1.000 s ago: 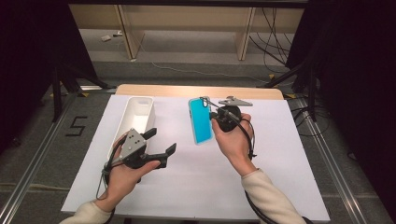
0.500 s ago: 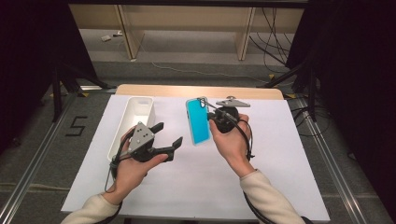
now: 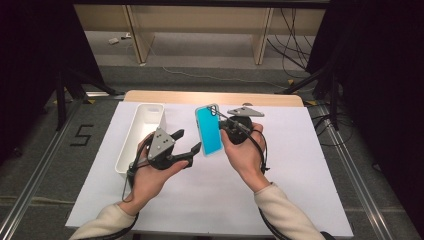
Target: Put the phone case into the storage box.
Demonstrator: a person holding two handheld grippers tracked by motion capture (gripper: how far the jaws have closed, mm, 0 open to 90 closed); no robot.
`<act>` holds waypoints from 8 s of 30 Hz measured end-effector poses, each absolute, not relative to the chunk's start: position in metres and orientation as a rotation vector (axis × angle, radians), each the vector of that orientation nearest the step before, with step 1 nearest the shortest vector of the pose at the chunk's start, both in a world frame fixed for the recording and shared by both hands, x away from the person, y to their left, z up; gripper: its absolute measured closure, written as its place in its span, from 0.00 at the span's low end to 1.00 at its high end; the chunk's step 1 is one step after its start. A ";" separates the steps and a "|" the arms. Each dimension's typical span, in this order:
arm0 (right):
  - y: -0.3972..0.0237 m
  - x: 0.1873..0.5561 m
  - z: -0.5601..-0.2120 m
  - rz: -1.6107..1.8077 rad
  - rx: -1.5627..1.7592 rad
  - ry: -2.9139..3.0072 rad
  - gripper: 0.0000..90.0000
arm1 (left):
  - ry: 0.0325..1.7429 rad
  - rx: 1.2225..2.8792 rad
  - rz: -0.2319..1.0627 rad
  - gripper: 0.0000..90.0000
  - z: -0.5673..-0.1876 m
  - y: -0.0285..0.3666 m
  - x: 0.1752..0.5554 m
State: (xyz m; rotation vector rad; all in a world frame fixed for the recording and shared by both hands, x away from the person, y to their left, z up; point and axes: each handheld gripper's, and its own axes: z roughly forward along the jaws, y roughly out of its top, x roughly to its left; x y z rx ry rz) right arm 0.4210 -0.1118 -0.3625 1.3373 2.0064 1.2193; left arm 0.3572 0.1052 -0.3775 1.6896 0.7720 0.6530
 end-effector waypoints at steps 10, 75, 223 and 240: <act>-0.106 0.418 -0.364 1.210 1.318 2.016 0.99 | 0.803 1.715 0.676 0.50 -0.379 0.098 0.366; -0.085 0.400 -0.361 1.255 1.214 1.992 0.96 | 1.017 1.622 0.672 0.93 -0.384 0.112 0.386; -0.150 0.384 -0.368 1.497 0.804 2.013 0.17 | 1.217 1.465 0.878 0.98 -0.361 0.183 0.408; -0.191 0.363 -0.374 1.484 0.829 1.974 0.17 | 1.241 1.447 0.894 0.98 -0.359 0.192 0.411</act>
